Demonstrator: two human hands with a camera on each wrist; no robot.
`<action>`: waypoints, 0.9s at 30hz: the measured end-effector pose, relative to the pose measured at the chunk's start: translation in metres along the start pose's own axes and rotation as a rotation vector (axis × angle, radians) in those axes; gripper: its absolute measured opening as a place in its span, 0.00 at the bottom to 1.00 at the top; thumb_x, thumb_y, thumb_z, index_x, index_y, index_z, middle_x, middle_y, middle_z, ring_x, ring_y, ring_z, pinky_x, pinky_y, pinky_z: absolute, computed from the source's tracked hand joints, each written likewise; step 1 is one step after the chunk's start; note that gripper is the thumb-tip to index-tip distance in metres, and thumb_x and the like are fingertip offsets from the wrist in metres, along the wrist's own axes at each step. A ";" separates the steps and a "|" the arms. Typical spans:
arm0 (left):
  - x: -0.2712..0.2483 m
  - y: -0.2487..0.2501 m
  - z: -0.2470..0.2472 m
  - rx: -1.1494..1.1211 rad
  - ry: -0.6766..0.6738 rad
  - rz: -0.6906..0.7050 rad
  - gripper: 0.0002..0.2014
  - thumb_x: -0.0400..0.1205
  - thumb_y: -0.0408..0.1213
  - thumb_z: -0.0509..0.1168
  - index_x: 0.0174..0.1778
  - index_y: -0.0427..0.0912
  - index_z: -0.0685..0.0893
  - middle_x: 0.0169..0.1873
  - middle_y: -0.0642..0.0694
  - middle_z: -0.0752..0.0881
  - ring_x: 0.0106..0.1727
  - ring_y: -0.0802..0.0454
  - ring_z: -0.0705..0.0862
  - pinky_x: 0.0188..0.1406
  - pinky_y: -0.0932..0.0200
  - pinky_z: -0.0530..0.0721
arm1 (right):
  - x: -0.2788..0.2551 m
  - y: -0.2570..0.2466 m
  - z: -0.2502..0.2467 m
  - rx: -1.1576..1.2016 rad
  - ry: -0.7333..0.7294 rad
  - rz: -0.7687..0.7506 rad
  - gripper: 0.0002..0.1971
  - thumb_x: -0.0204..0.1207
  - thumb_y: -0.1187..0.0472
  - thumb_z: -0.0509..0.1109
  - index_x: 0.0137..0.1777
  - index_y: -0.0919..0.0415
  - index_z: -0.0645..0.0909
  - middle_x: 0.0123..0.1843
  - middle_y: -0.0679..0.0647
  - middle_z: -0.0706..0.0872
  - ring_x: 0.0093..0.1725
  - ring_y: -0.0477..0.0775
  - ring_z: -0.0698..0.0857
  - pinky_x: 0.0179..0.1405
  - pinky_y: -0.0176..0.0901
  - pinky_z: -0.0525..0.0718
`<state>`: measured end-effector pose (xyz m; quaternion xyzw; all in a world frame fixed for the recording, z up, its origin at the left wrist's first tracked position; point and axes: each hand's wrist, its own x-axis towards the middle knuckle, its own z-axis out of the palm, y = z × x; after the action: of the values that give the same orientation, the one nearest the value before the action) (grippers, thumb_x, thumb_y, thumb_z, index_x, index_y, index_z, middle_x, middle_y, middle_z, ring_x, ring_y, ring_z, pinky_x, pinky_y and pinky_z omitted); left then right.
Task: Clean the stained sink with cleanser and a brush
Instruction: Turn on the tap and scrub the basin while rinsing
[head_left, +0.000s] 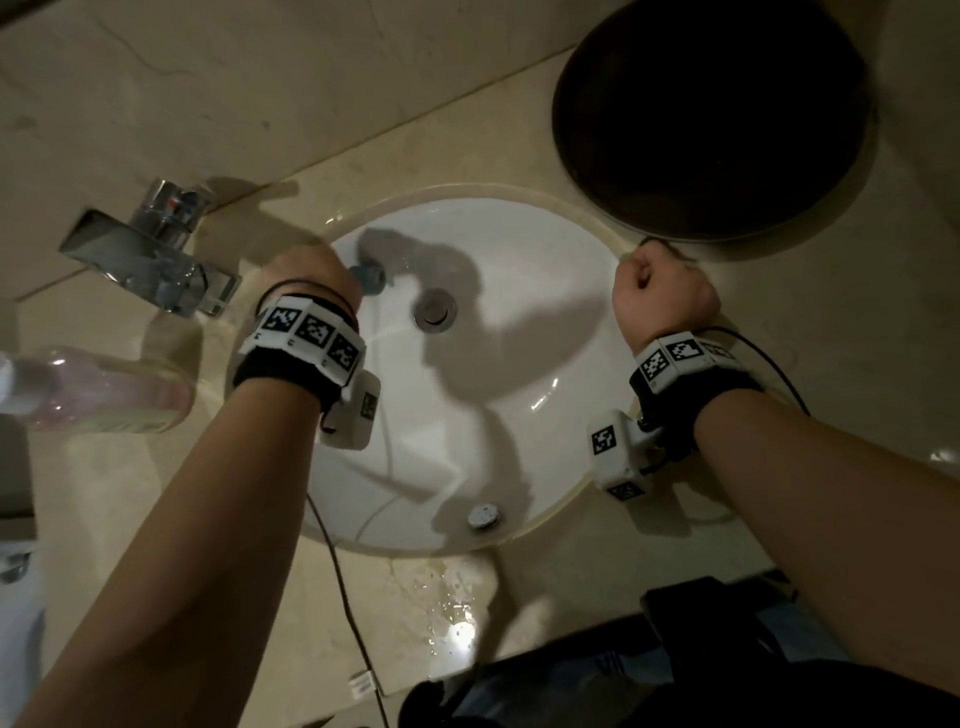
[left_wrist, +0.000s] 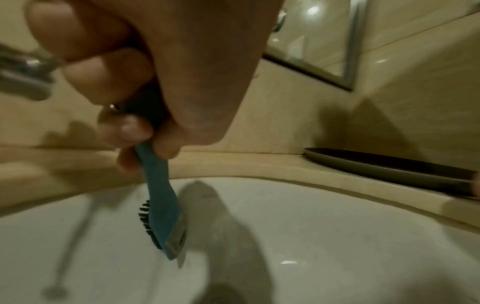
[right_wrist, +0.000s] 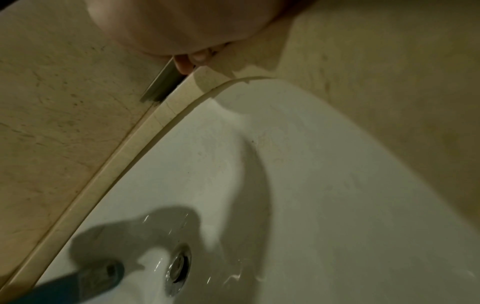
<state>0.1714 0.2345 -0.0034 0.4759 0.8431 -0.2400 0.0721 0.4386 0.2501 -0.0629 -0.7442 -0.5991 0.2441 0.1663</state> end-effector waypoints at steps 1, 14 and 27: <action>0.000 -0.004 0.003 -0.002 -0.014 -0.012 0.14 0.84 0.38 0.57 0.57 0.34 0.82 0.55 0.35 0.85 0.57 0.39 0.84 0.51 0.50 0.79 | 0.000 0.000 0.000 0.003 0.001 -0.002 0.16 0.78 0.54 0.53 0.52 0.61 0.80 0.47 0.69 0.85 0.48 0.70 0.81 0.40 0.48 0.68; 0.010 0.009 -0.028 0.014 0.053 0.034 0.15 0.84 0.38 0.58 0.61 0.34 0.81 0.59 0.34 0.83 0.61 0.36 0.82 0.57 0.47 0.79 | 0.003 0.000 0.000 -0.030 -0.010 0.011 0.13 0.81 0.56 0.56 0.54 0.60 0.81 0.49 0.67 0.85 0.51 0.67 0.81 0.41 0.47 0.70; -0.034 -0.042 0.055 -0.230 -0.199 -0.155 0.15 0.86 0.41 0.54 0.52 0.32 0.79 0.59 0.30 0.82 0.59 0.35 0.81 0.53 0.49 0.78 | 0.000 0.001 0.000 0.021 0.004 0.019 0.15 0.80 0.54 0.54 0.54 0.58 0.79 0.52 0.67 0.85 0.54 0.69 0.81 0.45 0.50 0.74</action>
<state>0.1489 0.1644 -0.0258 0.3721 0.8878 -0.1926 0.1907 0.4395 0.2500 -0.0632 -0.7484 -0.5894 0.2505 0.1728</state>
